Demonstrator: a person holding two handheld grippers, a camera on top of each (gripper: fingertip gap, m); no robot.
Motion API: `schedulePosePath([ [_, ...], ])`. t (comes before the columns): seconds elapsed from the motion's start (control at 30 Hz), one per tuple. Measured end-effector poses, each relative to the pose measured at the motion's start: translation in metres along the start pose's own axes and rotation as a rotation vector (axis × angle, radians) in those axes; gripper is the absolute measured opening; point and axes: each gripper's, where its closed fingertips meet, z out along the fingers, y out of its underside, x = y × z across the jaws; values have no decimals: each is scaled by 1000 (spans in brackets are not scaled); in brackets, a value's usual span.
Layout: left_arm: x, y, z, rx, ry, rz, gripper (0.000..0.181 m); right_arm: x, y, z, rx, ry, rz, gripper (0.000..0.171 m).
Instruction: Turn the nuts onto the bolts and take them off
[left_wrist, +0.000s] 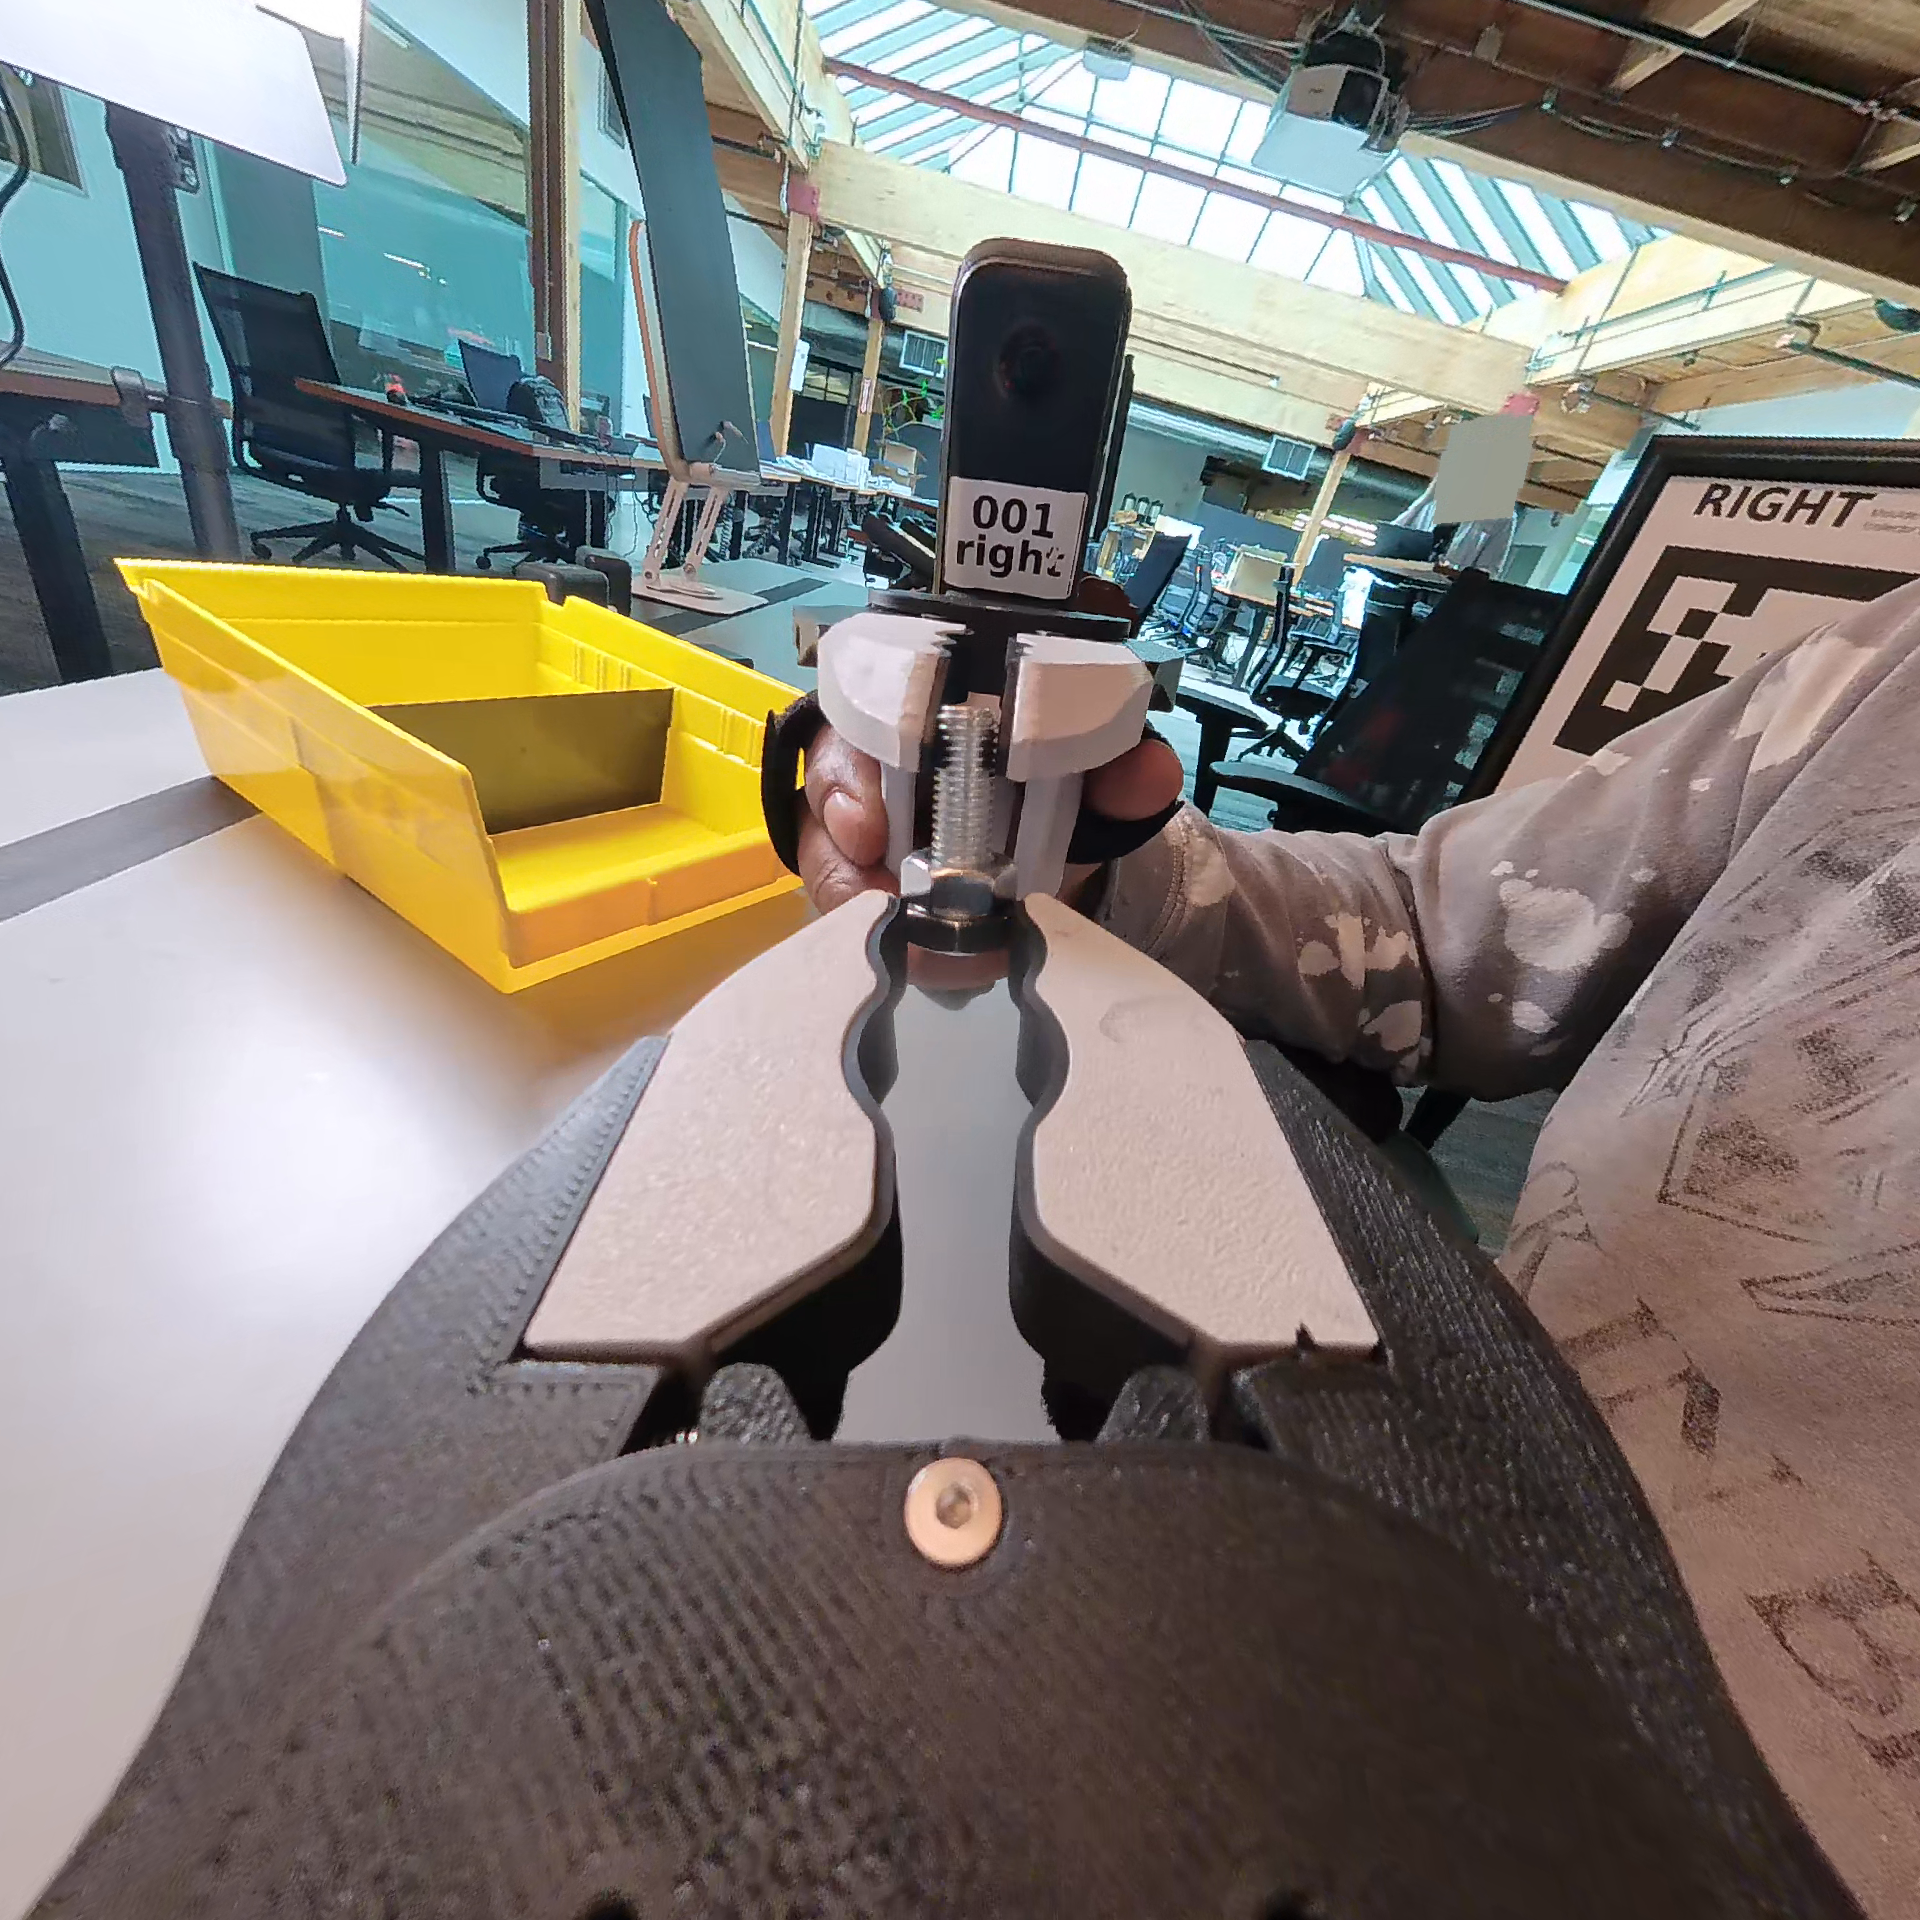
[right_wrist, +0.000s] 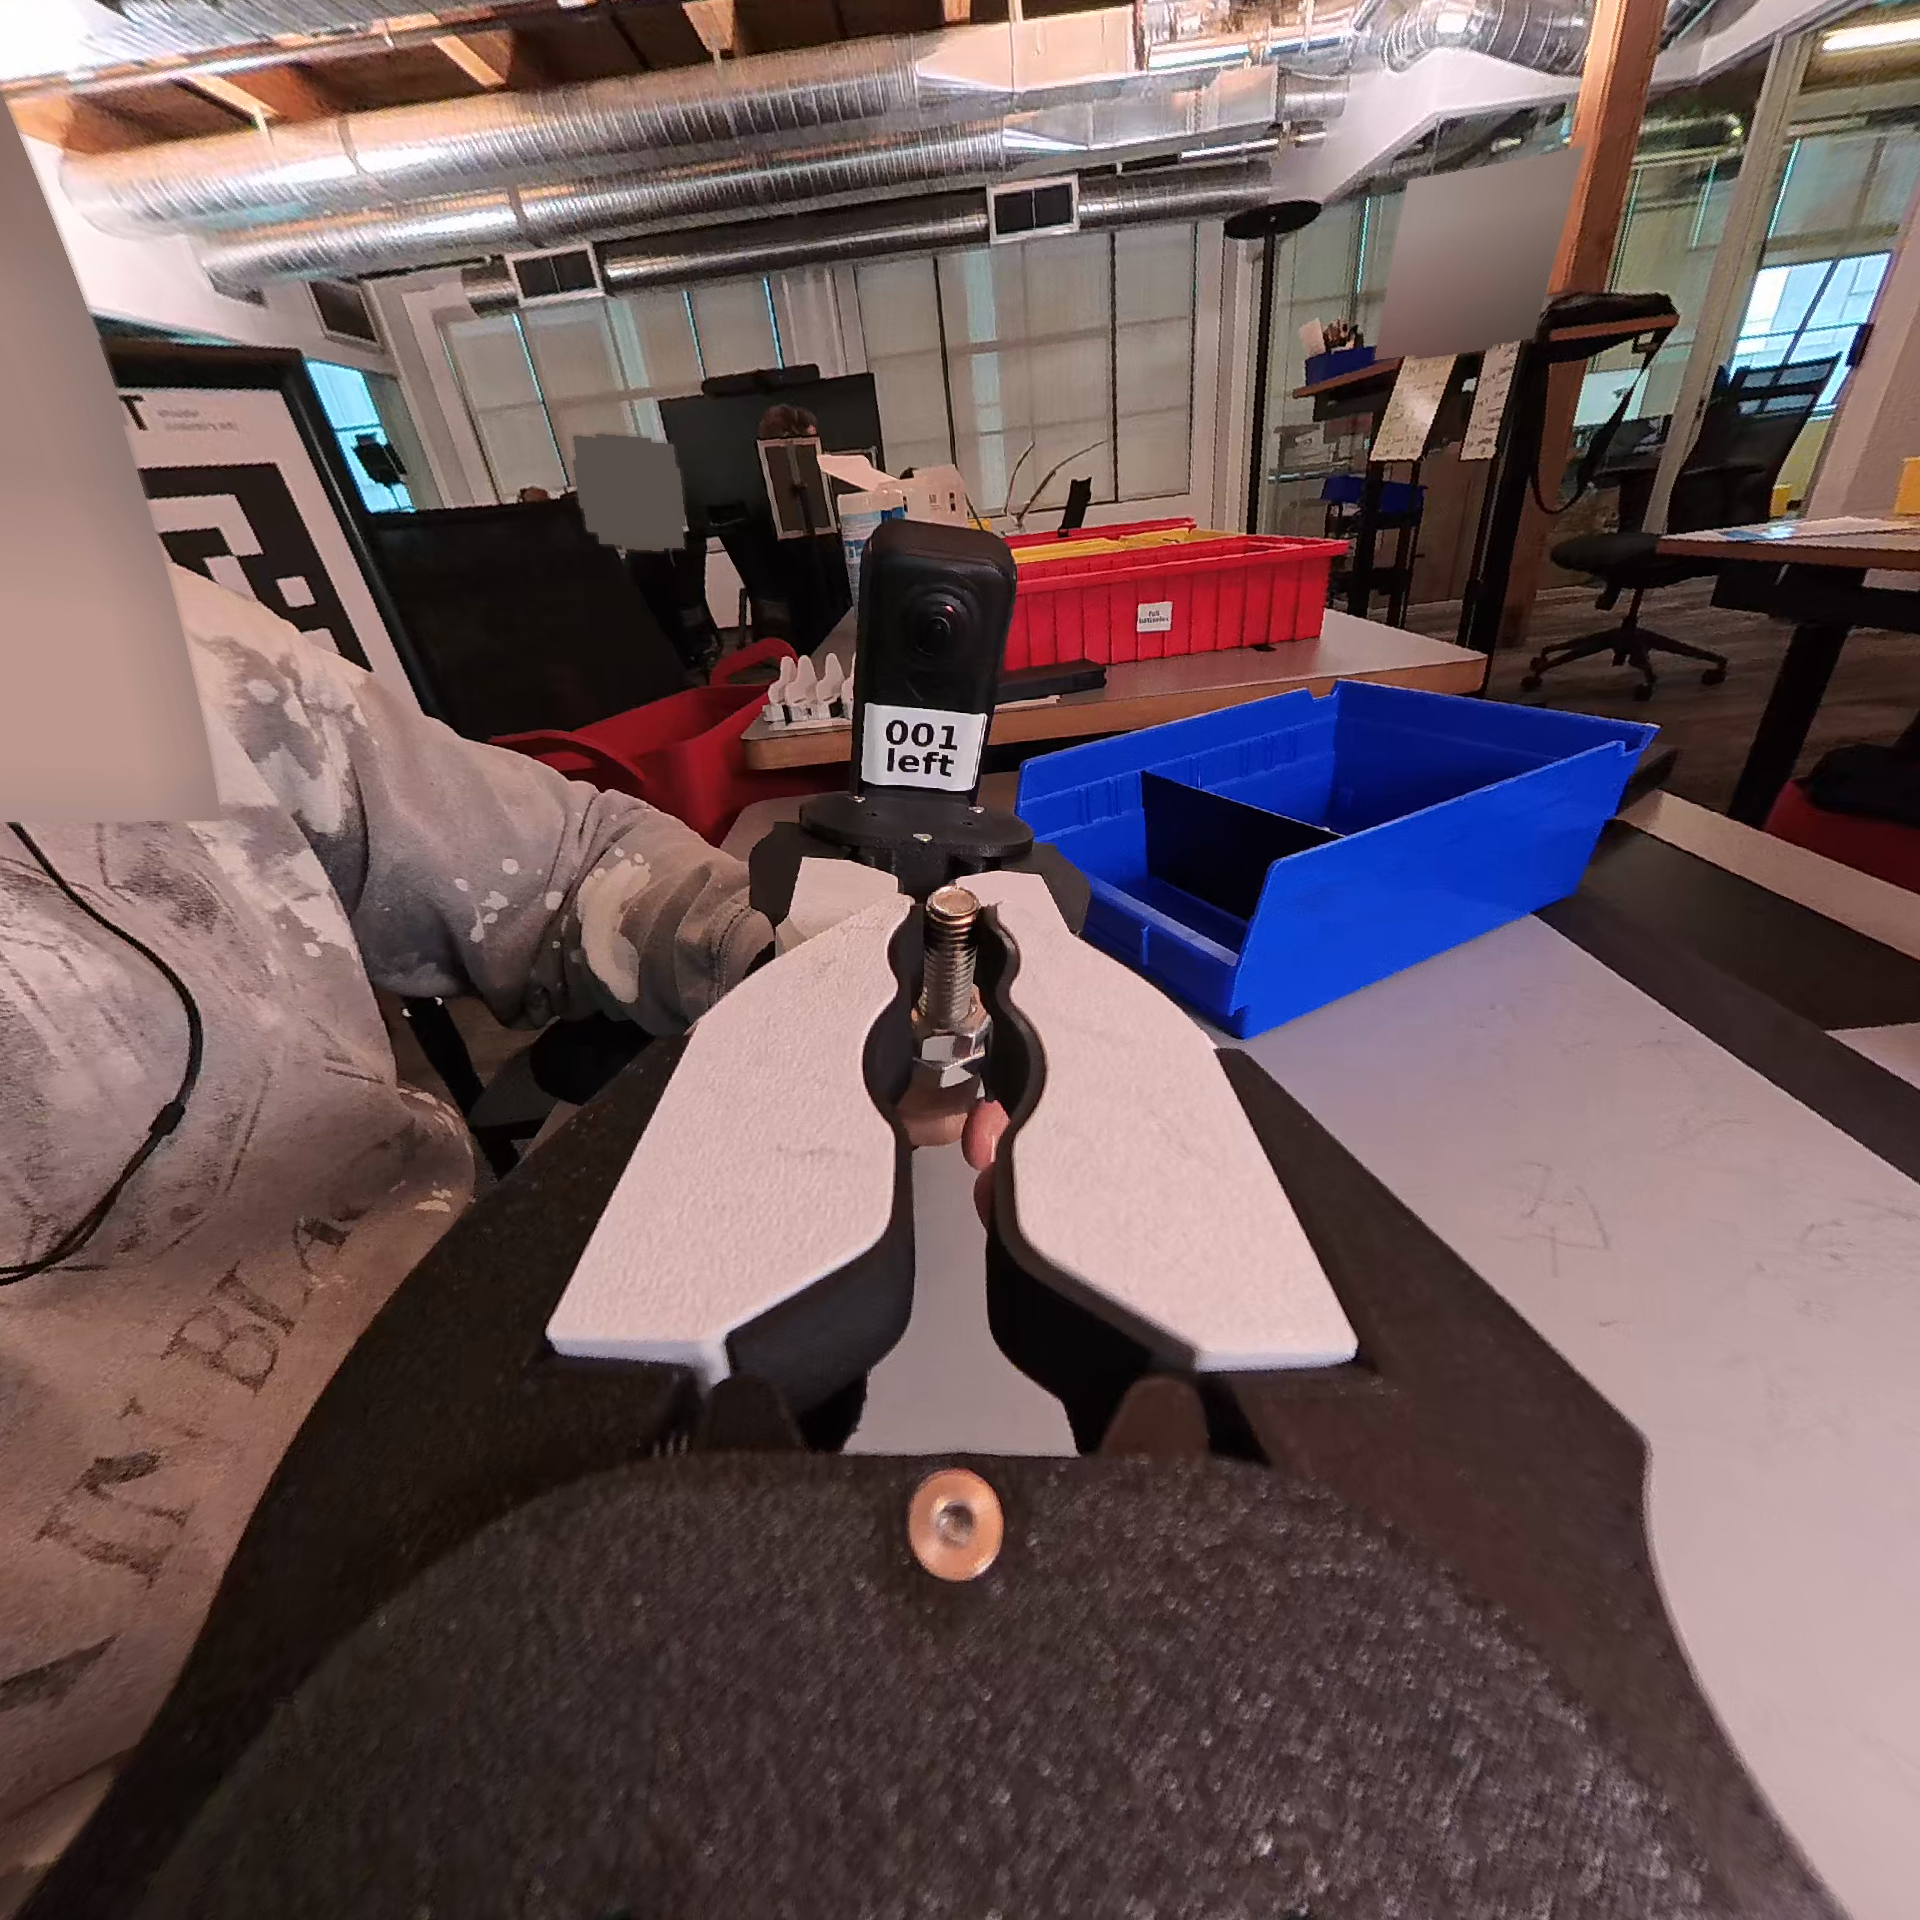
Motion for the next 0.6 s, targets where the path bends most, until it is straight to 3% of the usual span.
schedulePosePath([
  [0.6,6,-5,0,58,35,-38,18,-4,-6,-1,28,-11,-8,9],
])
